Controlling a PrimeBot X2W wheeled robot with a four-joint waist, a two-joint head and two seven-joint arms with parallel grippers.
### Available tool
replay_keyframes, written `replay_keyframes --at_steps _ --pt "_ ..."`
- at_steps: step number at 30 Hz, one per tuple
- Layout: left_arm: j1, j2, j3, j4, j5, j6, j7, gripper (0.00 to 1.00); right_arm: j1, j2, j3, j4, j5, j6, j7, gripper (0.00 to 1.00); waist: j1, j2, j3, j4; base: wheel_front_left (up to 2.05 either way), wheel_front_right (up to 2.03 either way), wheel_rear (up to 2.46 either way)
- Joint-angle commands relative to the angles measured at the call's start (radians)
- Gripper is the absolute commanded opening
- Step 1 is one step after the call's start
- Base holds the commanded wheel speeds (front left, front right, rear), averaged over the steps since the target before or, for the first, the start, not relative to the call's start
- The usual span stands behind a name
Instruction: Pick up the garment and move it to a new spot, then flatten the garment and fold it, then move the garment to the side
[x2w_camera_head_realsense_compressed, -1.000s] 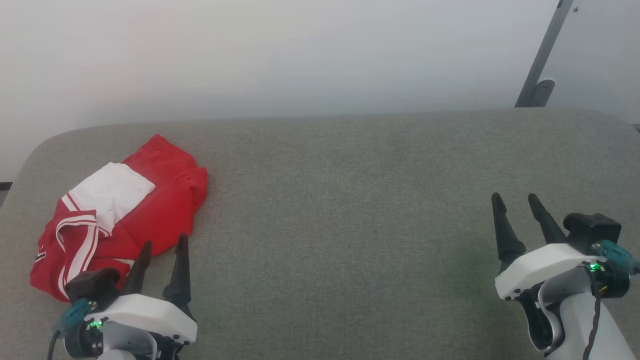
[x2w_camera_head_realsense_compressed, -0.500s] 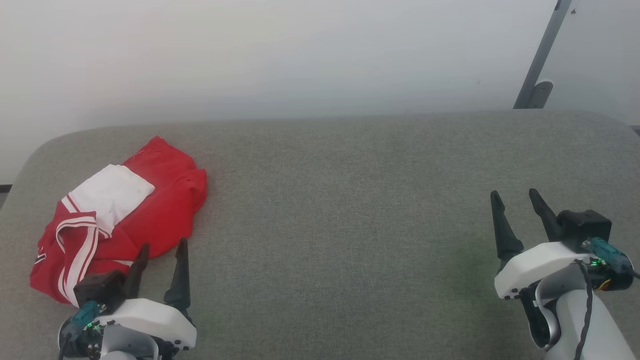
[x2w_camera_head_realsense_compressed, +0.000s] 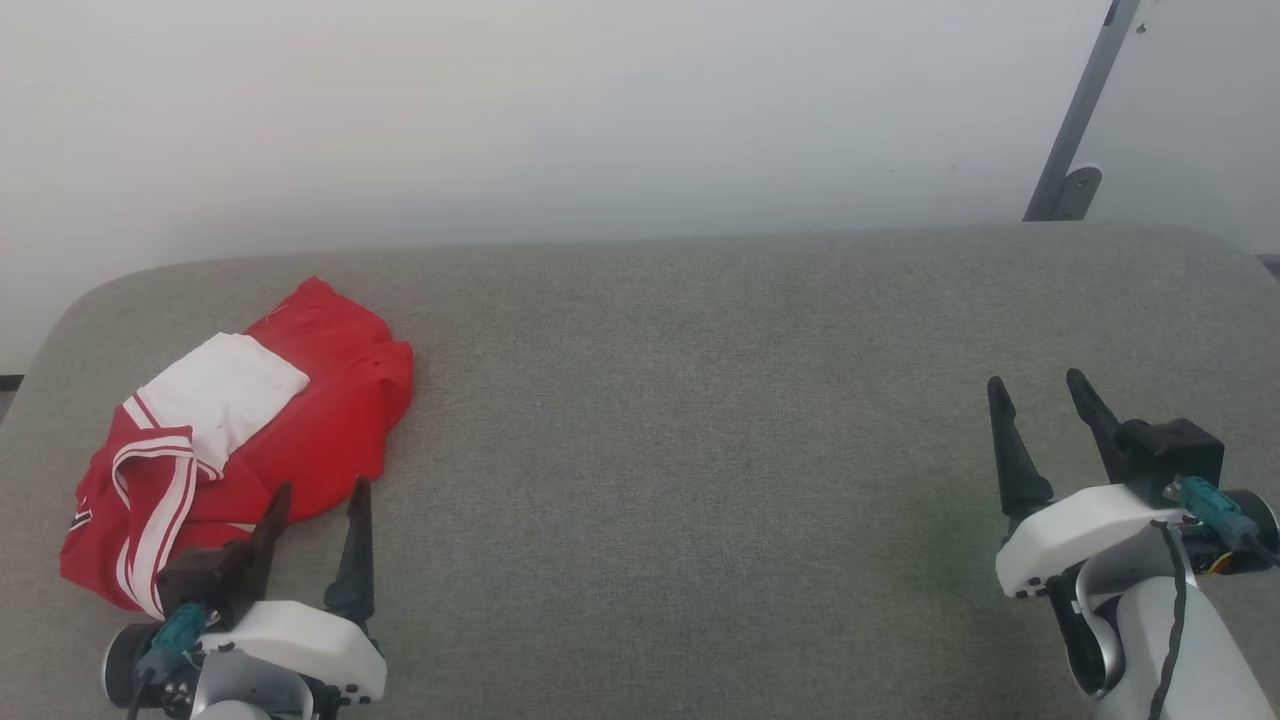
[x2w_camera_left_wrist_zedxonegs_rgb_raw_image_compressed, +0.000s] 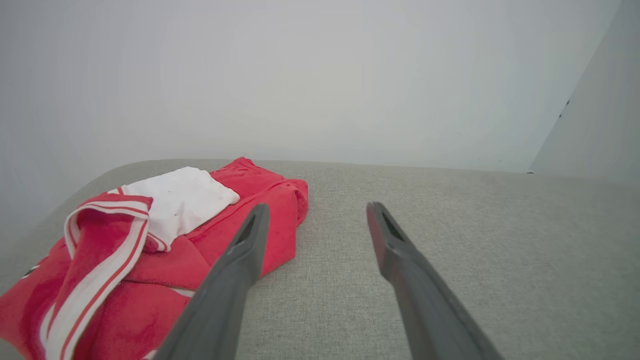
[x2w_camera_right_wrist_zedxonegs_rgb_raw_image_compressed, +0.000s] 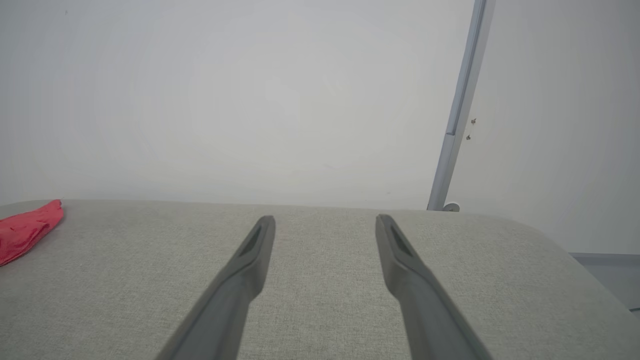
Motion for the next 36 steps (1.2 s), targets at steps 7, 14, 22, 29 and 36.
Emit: replay_keyframes --at_steps 7,14,22,29,36 --pt "-0.025 0.0 0.018 0.007 0.069 -0.018 -0.022 1.0 -0.006 -0.004 -0.01 0.003 -0.063 0.0 -0.024 1.0 0.0 -0.0001 -0.002 -0.001 0.0 0.0 0.0" --pt "-0.03 -0.001 0.023 0.016 0.111 -0.027 -0.034 1.0 -0.013 -0.003 -0.017 0.004 -0.107 0.0 -0.035 1.0 0.0 -0.0001 0.0 0.001 0.0 0.0 0.0" --pt "-0.042 -0.007 0.034 0.027 0.16 -0.037 -0.049 1.0 -0.013 0.001 -0.026 -0.001 -0.154 0.0 -0.05 1.0 0.0 -0.0001 0.007 0.027 0.0 0.0 0.0" --pt "-0.055 -0.01 0.049 0.037 0.172 -0.04 -0.049 1.0 -0.008 0.01 0.005 -0.005 -0.132 0.0 -0.05 1.0 0.0 -0.0001 0.016 0.118 0.0 0.0 0.0" --pt "-0.063 -0.024 0.078 0.048 0.175 -0.03 -0.049 1.0 -0.018 0.022 0.071 -0.008 -0.119 0.0 -0.05 1.0 0.0 -0.0001 0.036 0.26 0.0 0.0 0.0"
